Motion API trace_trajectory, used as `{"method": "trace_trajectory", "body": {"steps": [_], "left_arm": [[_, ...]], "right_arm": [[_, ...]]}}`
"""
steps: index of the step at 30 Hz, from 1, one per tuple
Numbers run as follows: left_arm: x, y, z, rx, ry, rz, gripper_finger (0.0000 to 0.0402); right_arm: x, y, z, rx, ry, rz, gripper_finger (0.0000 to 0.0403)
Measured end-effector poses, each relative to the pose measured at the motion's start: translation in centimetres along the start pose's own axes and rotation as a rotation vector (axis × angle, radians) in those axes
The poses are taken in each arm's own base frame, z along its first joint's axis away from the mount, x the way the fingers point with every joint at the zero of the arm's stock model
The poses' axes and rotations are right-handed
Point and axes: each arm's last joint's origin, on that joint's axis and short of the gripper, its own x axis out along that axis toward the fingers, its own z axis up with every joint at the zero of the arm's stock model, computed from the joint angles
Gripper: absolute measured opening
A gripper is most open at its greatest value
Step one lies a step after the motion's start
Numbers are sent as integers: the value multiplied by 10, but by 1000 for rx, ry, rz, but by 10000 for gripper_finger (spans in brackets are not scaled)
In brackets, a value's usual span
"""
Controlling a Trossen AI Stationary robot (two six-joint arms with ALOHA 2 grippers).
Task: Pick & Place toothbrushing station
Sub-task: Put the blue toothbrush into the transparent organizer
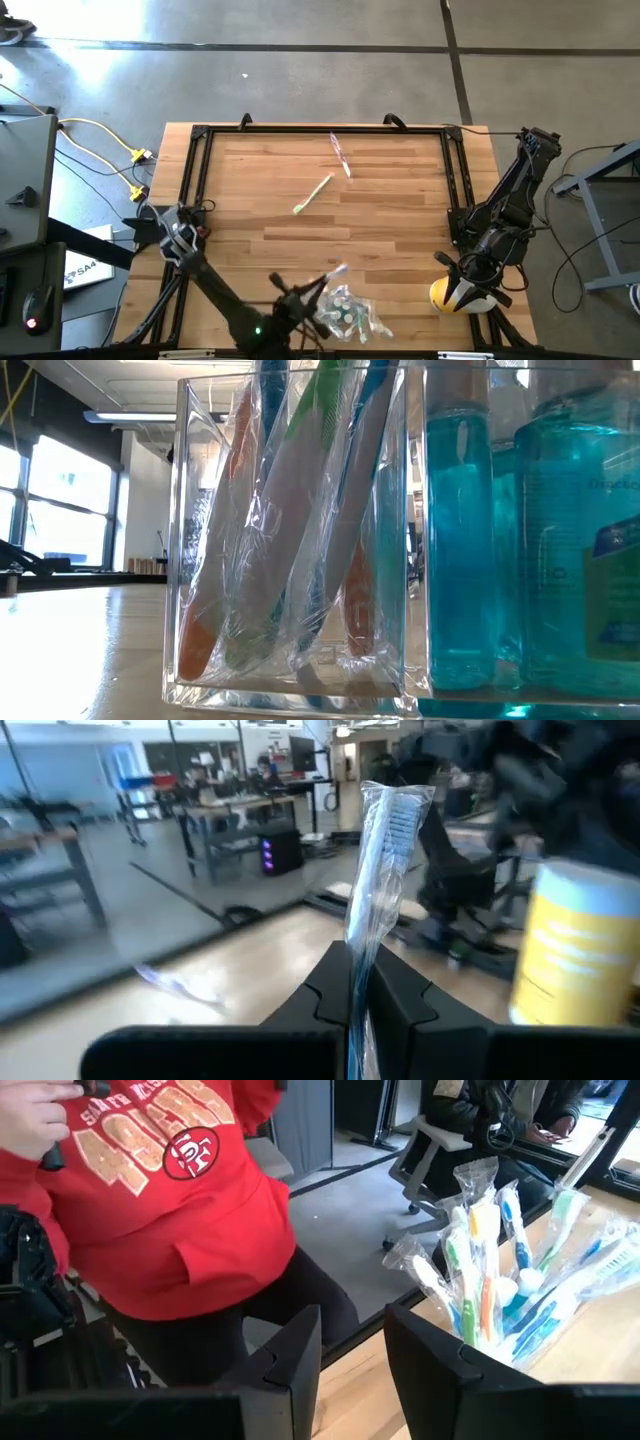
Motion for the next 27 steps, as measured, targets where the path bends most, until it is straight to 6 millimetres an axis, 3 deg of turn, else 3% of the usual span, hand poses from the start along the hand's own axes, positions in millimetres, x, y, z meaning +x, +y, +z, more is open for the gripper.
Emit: {"method": "trace_trajectory", "body": {"steps": [5,9,19,23,27], "left_arm": [[-16,-11,-46,-157,-12,-31,8],[-19,-18,-59,-217,-9,-38,8],[-31,-23,-55,-142,-5,-64,8],[-34,-18,-42,22,-4,-74,8],[-39,-25,-30,101,-5,-85,8]], "right_arm": [[0,0,1,-1,-7,0,105],[0,0,1,-1,-8,0,105],[0,0,1,-5,-6,13,105],[0,0,0,-5,2,16,105],[0,0,0,-11,2,15,105]]}}
